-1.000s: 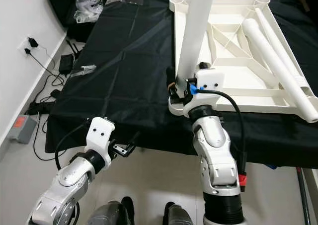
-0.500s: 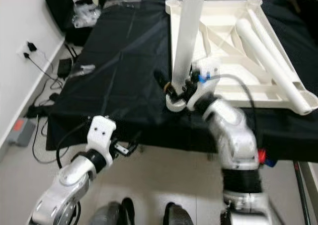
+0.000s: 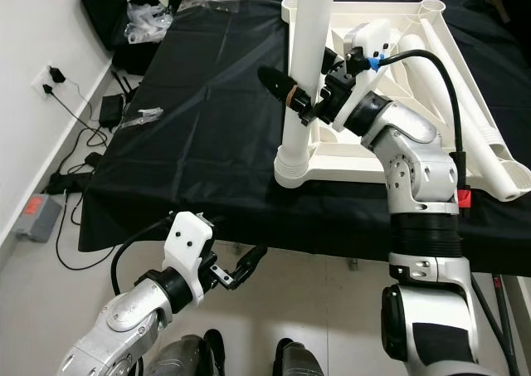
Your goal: Building children table
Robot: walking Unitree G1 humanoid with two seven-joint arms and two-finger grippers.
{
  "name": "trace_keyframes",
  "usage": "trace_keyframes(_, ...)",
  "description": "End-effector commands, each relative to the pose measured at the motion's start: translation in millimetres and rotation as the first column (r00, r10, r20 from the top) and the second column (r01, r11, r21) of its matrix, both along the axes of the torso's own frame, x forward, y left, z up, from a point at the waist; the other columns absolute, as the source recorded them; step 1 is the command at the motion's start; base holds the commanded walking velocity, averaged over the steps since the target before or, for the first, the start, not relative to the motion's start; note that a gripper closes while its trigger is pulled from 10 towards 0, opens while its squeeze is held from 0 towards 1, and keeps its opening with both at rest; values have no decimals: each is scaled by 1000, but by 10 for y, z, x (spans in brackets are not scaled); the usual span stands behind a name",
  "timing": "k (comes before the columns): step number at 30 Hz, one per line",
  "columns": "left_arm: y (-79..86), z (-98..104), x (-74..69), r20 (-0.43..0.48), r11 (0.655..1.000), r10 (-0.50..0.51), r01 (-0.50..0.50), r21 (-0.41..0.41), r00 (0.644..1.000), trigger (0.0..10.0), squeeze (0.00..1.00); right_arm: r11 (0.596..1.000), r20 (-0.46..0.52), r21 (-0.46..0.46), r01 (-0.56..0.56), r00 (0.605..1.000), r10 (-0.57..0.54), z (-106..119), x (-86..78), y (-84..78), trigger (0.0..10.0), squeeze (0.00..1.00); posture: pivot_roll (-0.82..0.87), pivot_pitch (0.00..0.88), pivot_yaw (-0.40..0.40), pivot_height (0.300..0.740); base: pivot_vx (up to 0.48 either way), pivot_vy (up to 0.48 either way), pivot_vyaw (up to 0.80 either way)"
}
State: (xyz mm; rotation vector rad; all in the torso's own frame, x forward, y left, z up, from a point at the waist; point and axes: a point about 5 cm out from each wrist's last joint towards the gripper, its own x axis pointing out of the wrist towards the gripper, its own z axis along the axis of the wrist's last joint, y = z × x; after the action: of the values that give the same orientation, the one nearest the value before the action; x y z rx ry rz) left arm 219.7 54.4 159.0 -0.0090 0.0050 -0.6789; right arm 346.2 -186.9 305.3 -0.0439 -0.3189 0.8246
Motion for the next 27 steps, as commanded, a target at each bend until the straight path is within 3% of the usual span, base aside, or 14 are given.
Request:
trace_keyframes(1,24,-37,-24,-28,1000,2,-2,8,1000,10000,0,996,-58,15,-87,995,87,-36,23,34,10000,0,140,248,0,740,0,0,0)
trace_keyframes(12,25,-39,-41,-32,1000,-6,6,9,999,10000,0,975,-144,36,-220,964,223,-182,29,50,10000,0,144,247,4,740,0,0,0)
trace_keyframes(23,36,-41,-32,-37,1000,1,-1,11,999,10000,0,964,-113,11,-267,957,267,-123,53,79,9765,0,143,256,3,740,0,0,0)
trace_keyframes(24,37,-41,-32,-37,1000,2,-2,10,999,10000,0,963,-114,6,-270,956,269,-132,57,86,0,0,143,258,5,740,0,0,0)
trace_keyframes(27,37,-41,-33,-37,1000,3,-2,10,999,10000,0,963,-117,1,-271,956,269,-146,62,91,0,0,143,258,5,740,0,0,0)
